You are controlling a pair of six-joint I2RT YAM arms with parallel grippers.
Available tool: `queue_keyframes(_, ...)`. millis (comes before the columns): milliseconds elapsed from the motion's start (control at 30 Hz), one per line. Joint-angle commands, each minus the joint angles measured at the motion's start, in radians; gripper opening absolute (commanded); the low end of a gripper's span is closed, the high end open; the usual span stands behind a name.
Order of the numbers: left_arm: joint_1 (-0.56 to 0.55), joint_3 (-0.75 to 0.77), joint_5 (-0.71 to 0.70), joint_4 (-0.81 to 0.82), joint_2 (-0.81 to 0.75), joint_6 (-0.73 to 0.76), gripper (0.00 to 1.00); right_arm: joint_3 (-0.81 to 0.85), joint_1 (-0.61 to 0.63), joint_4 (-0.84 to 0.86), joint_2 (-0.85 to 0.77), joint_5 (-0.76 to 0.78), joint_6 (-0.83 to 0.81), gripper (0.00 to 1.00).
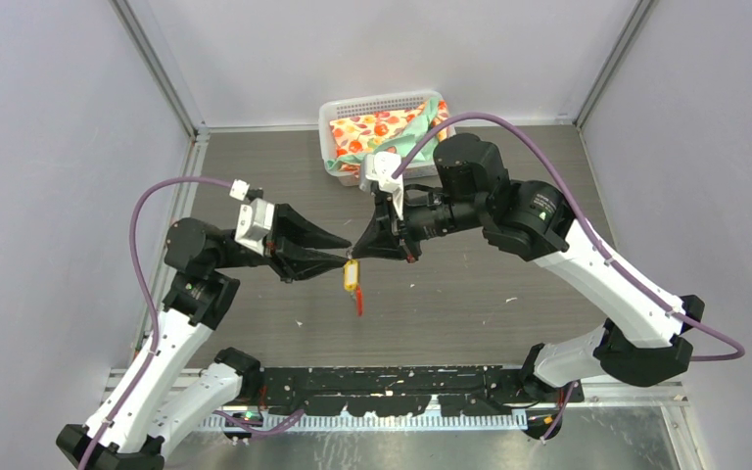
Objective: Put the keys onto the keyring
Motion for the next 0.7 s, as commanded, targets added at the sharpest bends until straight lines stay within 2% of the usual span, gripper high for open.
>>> queue_keyframes(0,-0.006,0.042,-0.035,-0.086,-0.013,0.102,0.41,0.015,0.001,-0.018,-0.006,0.072,0.039,0.01)
queue_keyframes(67,-0.004,0.06,-0.06,-0.226,-0.027,0.197,0.49,0.005,-0.002,-0.038,-0.018,0.11,0.036,0.01)
queue_keyframes(200,-0.004,0.073,-0.058,-0.437,-0.074,0.403,0.51,-0.028,-0.002,-0.042,-0.054,0.155,0.023,0.01)
queue_keyframes(300,-0.004,0.079,-0.056,-0.528,-0.088,0.463,0.51,-0.019,-0.001,-0.065,-0.055,0.166,0.012,0.01)
queue_keyframes(500,-0.004,0.12,-0.104,-0.517,-0.037,0.39,0.48,0.132,0.0,-0.23,0.036,0.226,-0.02,0.01)
queue_keyframes(667,-0.004,0.101,-0.157,-0.414,0.025,0.18,0.48,0.222,0.014,-0.339,0.113,0.294,-0.007,0.01)
